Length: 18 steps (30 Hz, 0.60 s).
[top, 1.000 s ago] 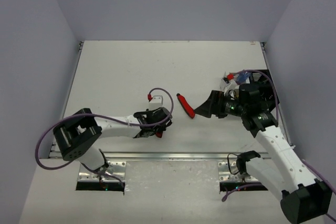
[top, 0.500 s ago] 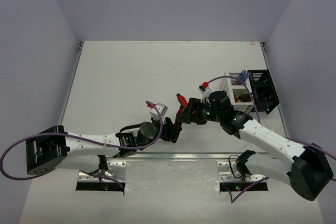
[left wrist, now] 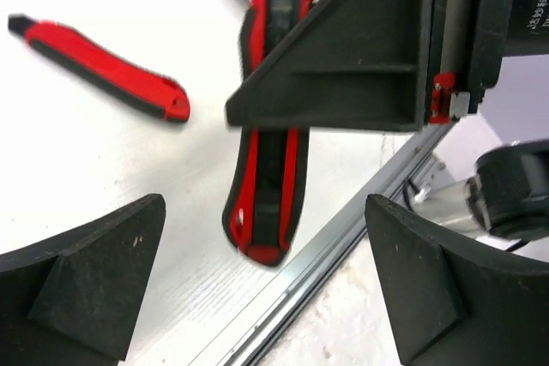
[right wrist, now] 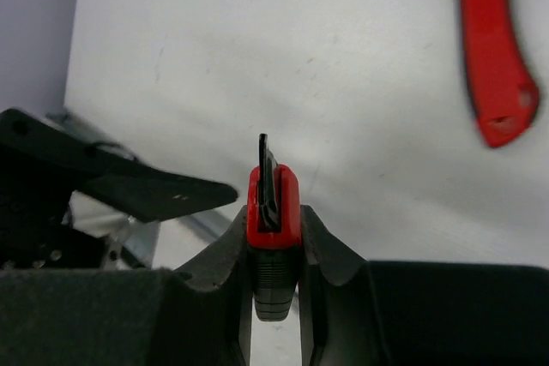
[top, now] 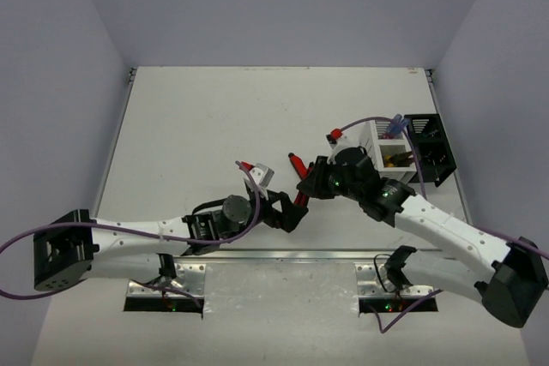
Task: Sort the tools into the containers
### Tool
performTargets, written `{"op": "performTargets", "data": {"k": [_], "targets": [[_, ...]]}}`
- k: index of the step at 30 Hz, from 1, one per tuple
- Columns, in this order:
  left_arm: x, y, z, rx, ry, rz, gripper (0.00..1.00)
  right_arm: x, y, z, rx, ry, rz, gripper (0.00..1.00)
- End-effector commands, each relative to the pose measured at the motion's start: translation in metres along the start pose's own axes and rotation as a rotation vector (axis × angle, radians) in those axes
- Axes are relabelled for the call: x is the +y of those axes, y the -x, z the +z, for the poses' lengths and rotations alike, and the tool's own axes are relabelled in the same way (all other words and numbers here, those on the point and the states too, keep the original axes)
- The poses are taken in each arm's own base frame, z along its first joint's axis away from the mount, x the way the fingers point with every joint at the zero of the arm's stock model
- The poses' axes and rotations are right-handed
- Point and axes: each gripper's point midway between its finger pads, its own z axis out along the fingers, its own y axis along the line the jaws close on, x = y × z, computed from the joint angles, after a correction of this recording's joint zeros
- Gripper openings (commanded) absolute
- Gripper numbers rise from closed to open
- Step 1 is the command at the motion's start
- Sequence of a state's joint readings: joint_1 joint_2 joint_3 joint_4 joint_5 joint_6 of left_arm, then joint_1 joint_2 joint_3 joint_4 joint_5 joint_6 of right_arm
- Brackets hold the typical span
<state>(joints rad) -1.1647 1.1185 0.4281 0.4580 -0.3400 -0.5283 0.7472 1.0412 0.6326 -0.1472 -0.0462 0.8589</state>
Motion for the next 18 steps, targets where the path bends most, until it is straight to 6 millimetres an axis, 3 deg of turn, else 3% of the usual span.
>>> {"op": "performTargets", "data": {"k": [1,4,7,8,11,14,18], "targets": [[0.003,0.035,-0.013,-0.015,0.114,0.016,1.00,-0.049,0.094,-0.062,-0.328,-0.363,-0.096,0.00],[0.029,0.040,-0.033,0.025,0.288,-0.012,1.00,-0.096,0.139,-0.114,-0.453,-0.590,-0.054,0.00],[0.070,0.038,-0.063,0.099,0.528,0.023,1.00,-0.139,0.178,-0.174,-0.564,-0.813,-0.031,0.00],[0.074,0.039,-0.066,0.106,0.557,0.026,1.00,-0.151,0.192,-0.199,-0.623,-0.879,0.004,0.00],[0.085,0.044,-0.067,0.093,0.601,0.011,1.00,-0.169,0.219,-0.248,-0.755,-1.012,0.045,0.00],[0.092,0.031,-0.050,0.149,0.546,-0.037,1.00,-0.191,0.238,-0.275,-0.843,-1.152,0.056,0.00],[0.089,0.010,-0.035,0.215,0.488,-0.029,1.00,-0.227,0.255,-0.282,-0.850,-1.290,0.032,0.00]]}}
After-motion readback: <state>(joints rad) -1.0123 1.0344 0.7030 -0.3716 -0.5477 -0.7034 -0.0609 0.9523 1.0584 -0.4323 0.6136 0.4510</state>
